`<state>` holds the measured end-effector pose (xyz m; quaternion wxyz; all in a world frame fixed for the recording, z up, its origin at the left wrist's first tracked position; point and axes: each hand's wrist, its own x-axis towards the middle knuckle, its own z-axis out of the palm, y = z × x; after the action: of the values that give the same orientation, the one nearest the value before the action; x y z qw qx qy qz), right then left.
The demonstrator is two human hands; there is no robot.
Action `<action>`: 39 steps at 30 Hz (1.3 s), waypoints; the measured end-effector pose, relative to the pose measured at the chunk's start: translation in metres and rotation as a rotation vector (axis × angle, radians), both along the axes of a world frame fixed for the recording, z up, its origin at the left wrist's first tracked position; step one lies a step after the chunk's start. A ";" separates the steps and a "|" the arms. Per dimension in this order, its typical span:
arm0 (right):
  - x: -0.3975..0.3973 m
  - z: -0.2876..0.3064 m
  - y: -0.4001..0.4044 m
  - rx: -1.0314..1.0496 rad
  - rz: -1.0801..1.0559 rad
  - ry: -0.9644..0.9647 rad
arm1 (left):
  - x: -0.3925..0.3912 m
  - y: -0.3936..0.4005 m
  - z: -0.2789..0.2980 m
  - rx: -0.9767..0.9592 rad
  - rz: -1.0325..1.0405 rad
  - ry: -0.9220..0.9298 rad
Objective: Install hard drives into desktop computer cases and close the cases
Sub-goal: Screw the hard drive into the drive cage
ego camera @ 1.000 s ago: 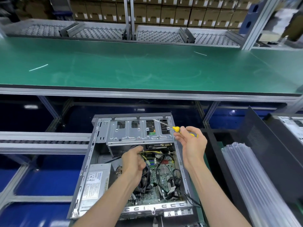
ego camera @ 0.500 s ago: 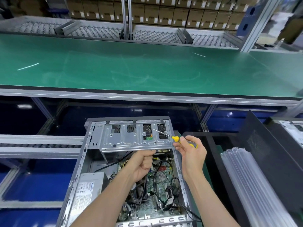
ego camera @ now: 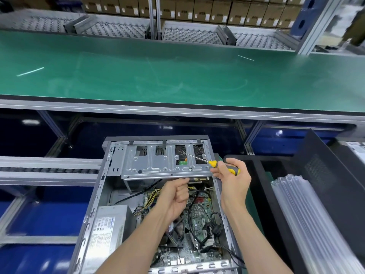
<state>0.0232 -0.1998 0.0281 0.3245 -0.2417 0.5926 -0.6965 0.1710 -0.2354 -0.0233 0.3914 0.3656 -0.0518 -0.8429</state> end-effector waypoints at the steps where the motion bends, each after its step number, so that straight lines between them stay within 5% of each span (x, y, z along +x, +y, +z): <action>1: 0.000 0.000 0.000 0.000 0.003 0.004 | -0.001 0.001 0.000 0.002 0.011 0.008; 39: 0.000 -0.003 0.003 0.006 0.079 0.123 | -0.011 -0.002 -0.002 0.020 -0.015 0.048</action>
<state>0.0233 -0.1971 0.0253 0.3157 -0.3061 0.6035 -0.6652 0.1598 -0.2369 -0.0255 0.3828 0.3486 -0.0367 -0.8548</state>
